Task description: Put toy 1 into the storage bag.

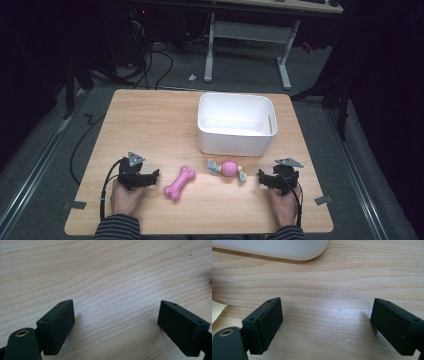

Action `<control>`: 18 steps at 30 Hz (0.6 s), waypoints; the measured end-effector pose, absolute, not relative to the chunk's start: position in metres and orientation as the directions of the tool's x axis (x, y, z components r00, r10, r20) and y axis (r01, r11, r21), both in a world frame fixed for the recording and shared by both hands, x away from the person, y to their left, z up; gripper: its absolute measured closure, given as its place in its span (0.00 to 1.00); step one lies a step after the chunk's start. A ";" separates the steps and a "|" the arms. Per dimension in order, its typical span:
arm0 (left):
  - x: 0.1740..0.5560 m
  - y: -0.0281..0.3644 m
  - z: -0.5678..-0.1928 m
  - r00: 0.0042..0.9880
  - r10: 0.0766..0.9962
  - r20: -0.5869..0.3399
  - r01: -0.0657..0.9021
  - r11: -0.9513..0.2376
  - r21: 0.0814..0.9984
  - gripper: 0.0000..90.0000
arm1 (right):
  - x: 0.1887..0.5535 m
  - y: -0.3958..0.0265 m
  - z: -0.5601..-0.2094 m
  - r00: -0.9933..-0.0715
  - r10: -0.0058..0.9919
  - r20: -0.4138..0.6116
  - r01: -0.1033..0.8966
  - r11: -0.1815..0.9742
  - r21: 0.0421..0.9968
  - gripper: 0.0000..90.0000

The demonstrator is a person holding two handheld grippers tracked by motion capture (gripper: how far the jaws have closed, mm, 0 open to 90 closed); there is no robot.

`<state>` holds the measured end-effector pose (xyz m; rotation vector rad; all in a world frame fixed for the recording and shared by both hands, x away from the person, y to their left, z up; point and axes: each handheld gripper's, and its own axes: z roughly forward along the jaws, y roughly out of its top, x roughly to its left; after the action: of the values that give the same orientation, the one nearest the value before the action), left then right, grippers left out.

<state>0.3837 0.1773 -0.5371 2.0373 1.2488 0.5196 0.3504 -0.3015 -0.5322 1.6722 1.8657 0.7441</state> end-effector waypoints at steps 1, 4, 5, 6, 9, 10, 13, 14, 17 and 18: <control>0.384 0.177 -0.537 0.460 0.888 -0.015 0.618 -0.308 0.723 0.16 | 0.350 -0.301 -0.532 -0.101 0.995 -0.020 0.708 0.086 0.701 0.12; 0.384 0.178 -0.536 0.466 0.885 -0.016 0.622 -0.315 0.717 0.16 | 0.350 -0.301 -0.532 -0.101 0.995 -0.019 0.708 0.085 0.701 0.12; 0.383 0.178 -0.535 0.466 0.884 -0.015 0.622 -0.315 0.717 0.17 | 0.350 -0.301 -0.532 -0.101 0.995 -0.020 0.708 0.086 0.701 0.12; 0.383 0.178 -0.535 0.469 0.883 -0.019 0.622 -0.315 0.717 0.17 | 0.350 -0.301 -0.532 -0.100 0.995 -0.019 0.708 0.085 0.701 0.12; 0.383 0.179 -0.534 0.491 0.871 -0.036 0.624 -0.322 0.712 0.17 | 0.350 -0.301 -0.532 -0.107 0.994 -0.019 0.705 0.089 0.704 0.15; 0.382 0.179 -0.533 0.496 0.868 -0.037 0.625 -0.327 0.708 0.17 | 0.349 -0.301 -0.532 -0.114 0.993 -0.019 0.702 0.094 0.706 0.16; 0.380 0.181 -0.529 0.512 0.859 -0.023 0.610 -0.345 0.714 0.17 | 0.350 -0.300 -0.532 -0.120 0.993 -0.019 0.701 0.098 0.706 0.16; 0.379 0.182 -0.528 0.513 0.858 -0.018 0.606 -0.347 0.716 0.17 | 0.350 -0.300 -0.532 -0.120 0.993 -0.019 0.702 0.098 0.706 0.16; 0.378 0.184 -0.523 0.514 0.857 -0.032 0.600 -0.333 0.727 0.17 | 0.350 -0.300 -0.532 -0.119 0.993 -0.019 0.701 0.098 0.706 0.16; 0.376 0.183 -0.519 0.522 0.852 -0.037 0.592 -0.331 0.735 0.17 | 0.350 -0.300 -0.532 -0.119 0.993 -0.019 0.701 0.098 0.706 0.16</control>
<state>0.3764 0.1830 -0.5193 2.0517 1.1711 0.4679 0.3495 -0.3003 -0.5318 1.6530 1.8791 0.7581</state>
